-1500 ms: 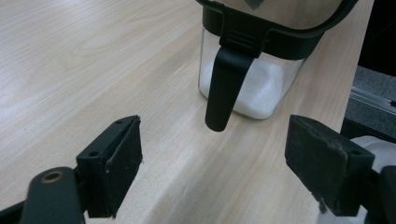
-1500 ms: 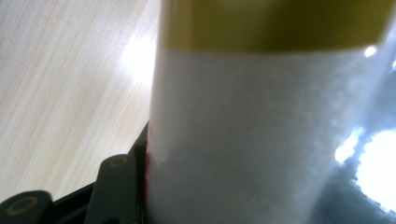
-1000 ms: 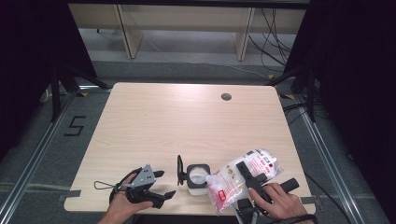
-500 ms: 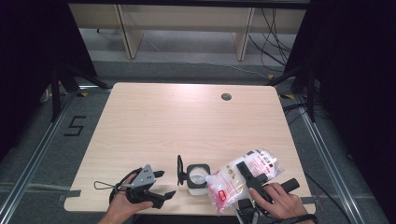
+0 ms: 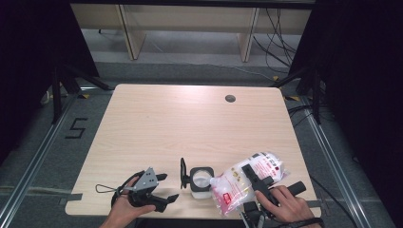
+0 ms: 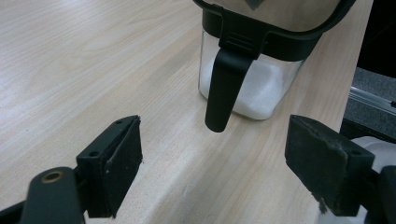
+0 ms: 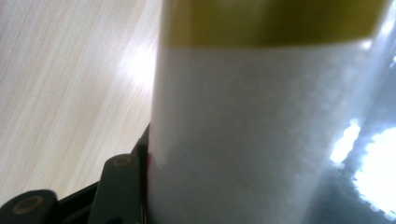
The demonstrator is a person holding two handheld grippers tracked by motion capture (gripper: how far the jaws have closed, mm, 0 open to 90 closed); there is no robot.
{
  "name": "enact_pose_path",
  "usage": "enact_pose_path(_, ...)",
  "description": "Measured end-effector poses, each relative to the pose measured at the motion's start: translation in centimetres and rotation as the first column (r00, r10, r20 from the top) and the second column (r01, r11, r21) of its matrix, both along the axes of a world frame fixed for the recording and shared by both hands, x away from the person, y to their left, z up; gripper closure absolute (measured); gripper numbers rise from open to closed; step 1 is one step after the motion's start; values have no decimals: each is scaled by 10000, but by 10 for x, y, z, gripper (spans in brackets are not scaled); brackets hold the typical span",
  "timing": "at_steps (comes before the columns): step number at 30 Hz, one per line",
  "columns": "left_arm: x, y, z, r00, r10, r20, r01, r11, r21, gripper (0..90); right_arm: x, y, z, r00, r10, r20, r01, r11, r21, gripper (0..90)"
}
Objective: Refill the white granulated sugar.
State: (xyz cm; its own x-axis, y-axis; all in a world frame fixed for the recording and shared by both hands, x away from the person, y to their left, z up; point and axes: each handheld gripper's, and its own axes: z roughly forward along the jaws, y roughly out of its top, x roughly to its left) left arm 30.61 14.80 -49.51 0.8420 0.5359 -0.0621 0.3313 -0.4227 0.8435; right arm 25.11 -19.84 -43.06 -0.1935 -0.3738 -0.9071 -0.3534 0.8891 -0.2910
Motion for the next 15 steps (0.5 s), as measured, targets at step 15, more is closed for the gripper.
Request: enact_pose_path(15,-1,-1,0,9998,111,-139,-112,9999,-58,187,1,0,2,9999,114,125,-111,9996,-275,489)
